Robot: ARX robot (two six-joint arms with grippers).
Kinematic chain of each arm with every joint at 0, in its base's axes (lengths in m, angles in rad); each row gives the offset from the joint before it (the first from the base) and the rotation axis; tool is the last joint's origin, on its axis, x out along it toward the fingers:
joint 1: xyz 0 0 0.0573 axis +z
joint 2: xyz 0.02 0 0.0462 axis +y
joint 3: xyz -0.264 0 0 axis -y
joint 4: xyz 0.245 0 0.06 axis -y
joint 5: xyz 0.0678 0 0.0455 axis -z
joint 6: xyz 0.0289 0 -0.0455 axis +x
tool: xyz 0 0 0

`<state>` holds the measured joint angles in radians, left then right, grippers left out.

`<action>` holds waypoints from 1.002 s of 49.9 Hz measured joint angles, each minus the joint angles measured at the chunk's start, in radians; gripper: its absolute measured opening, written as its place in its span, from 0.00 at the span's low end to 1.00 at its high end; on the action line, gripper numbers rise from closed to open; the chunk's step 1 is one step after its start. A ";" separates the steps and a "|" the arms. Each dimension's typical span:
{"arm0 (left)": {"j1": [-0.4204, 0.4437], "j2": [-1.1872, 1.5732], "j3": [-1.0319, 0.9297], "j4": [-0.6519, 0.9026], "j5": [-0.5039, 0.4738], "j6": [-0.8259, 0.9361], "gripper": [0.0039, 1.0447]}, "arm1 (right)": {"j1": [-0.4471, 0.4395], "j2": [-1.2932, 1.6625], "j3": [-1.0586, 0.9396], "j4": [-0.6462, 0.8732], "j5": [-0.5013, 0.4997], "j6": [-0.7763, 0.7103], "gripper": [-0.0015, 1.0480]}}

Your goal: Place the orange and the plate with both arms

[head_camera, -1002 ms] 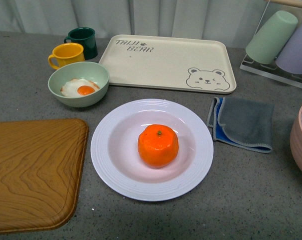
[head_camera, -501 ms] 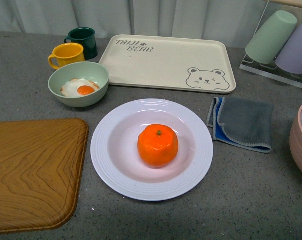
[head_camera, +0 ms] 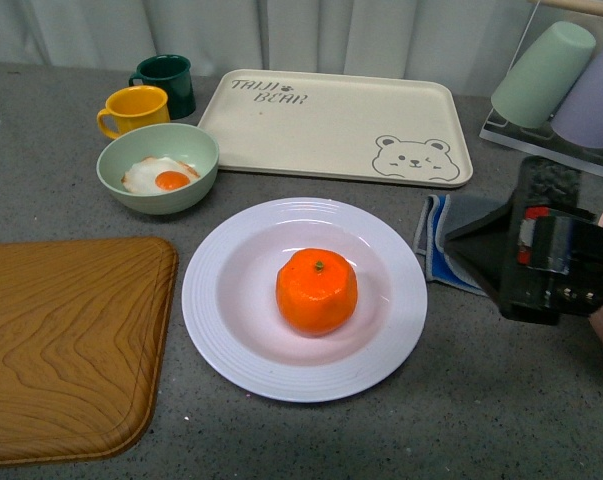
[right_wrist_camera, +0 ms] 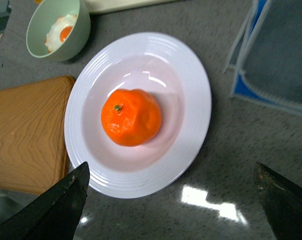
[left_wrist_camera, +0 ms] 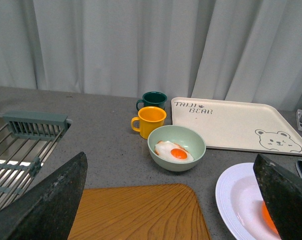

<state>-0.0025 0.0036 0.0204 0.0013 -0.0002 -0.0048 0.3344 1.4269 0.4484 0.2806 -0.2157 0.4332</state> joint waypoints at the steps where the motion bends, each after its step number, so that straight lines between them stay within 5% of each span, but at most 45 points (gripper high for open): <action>1: 0.000 0.000 0.000 0.000 0.000 0.000 0.94 | -0.005 0.020 0.009 -0.002 -0.021 0.019 0.91; 14: 0.000 0.000 0.000 0.000 0.000 0.000 0.94 | -0.069 0.277 0.117 0.007 -0.234 0.198 0.91; 50: 0.000 0.000 0.000 0.000 0.000 0.000 0.94 | -0.100 0.640 0.346 0.064 -0.362 0.420 0.91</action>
<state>-0.0025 0.0036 0.0204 0.0013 -0.0002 -0.0048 0.2344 2.0666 0.7948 0.3443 -0.5774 0.8536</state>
